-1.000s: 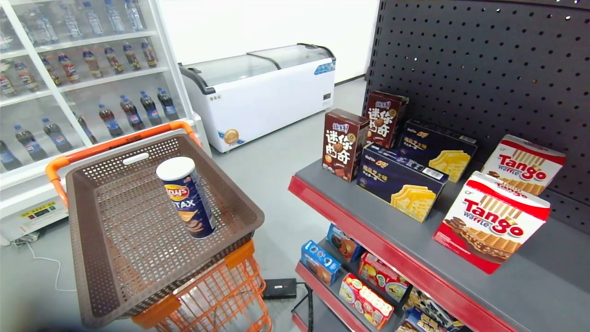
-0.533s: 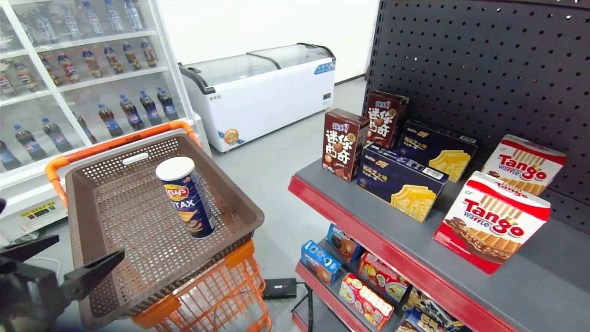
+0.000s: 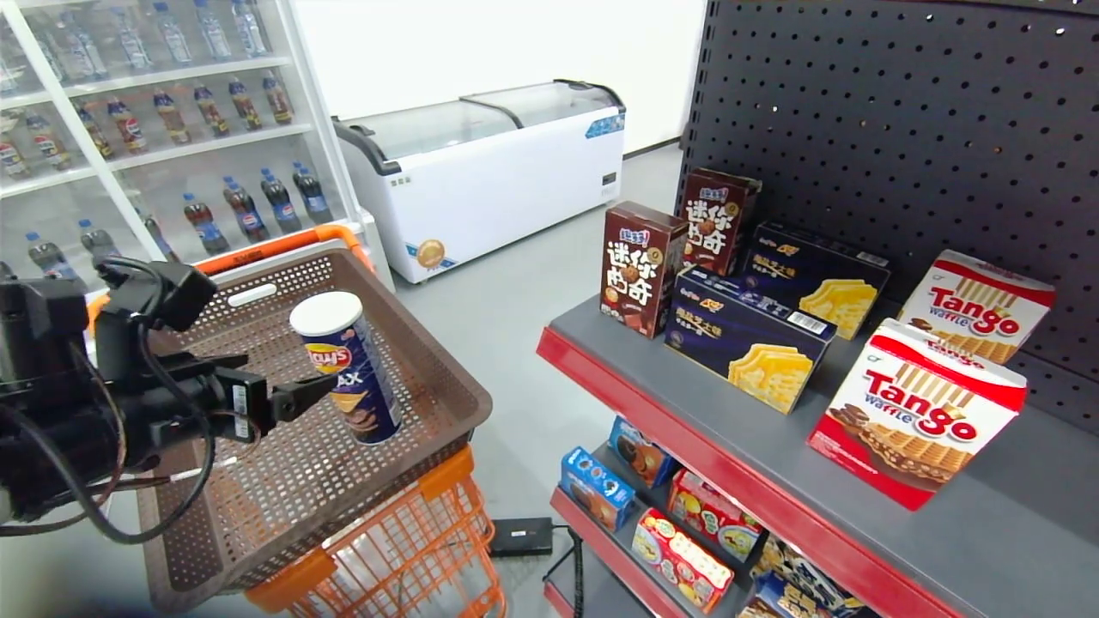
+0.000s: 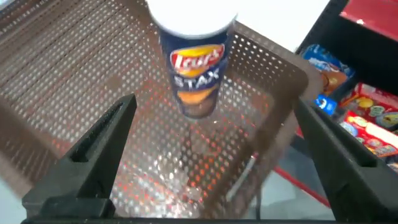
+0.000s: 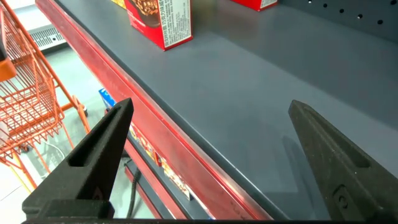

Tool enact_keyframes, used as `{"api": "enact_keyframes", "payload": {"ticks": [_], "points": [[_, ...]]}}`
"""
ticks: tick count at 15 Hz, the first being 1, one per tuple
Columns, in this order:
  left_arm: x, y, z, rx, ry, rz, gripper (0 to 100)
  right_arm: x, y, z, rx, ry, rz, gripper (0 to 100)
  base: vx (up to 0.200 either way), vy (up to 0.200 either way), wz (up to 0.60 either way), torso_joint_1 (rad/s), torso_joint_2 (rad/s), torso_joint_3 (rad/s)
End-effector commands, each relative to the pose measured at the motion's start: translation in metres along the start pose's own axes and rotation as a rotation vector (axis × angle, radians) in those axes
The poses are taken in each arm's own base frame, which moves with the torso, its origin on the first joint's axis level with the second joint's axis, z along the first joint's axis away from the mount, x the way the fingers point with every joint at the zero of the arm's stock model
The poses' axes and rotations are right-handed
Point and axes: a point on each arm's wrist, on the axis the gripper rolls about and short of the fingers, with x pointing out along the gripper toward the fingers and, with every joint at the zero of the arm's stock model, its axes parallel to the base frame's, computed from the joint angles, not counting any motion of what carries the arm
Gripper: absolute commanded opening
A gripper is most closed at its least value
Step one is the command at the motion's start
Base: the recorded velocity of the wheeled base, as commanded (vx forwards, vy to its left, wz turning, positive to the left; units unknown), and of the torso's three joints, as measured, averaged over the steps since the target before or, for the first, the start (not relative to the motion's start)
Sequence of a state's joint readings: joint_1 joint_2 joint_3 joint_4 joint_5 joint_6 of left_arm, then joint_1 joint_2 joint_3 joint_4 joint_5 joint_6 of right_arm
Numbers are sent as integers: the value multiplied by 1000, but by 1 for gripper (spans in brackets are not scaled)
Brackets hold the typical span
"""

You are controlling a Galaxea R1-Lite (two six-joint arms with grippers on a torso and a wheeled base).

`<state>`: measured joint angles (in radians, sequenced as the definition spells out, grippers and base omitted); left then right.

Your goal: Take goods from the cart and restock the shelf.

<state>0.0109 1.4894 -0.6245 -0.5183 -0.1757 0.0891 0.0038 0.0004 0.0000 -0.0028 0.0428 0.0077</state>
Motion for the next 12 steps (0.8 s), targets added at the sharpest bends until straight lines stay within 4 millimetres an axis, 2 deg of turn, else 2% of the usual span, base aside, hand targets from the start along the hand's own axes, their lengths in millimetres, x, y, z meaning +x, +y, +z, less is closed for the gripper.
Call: {"api": "enact_keyframes", "payload": {"ticks": [1, 6, 12], "points": [[41, 5, -22, 9, 84, -9, 100, 0, 0, 0, 0, -1, 1, 100, 0, 0, 0, 0, 0, 0], [85, 13, -33, 34, 2, 5, 100, 0, 0, 0, 0, -1, 1, 100, 0, 0, 0, 0, 0, 0], [115, 15, -54, 38, -13, 2, 100, 0, 0, 0, 0, -1, 1, 100, 0, 0, 0, 0, 0, 0]]}}
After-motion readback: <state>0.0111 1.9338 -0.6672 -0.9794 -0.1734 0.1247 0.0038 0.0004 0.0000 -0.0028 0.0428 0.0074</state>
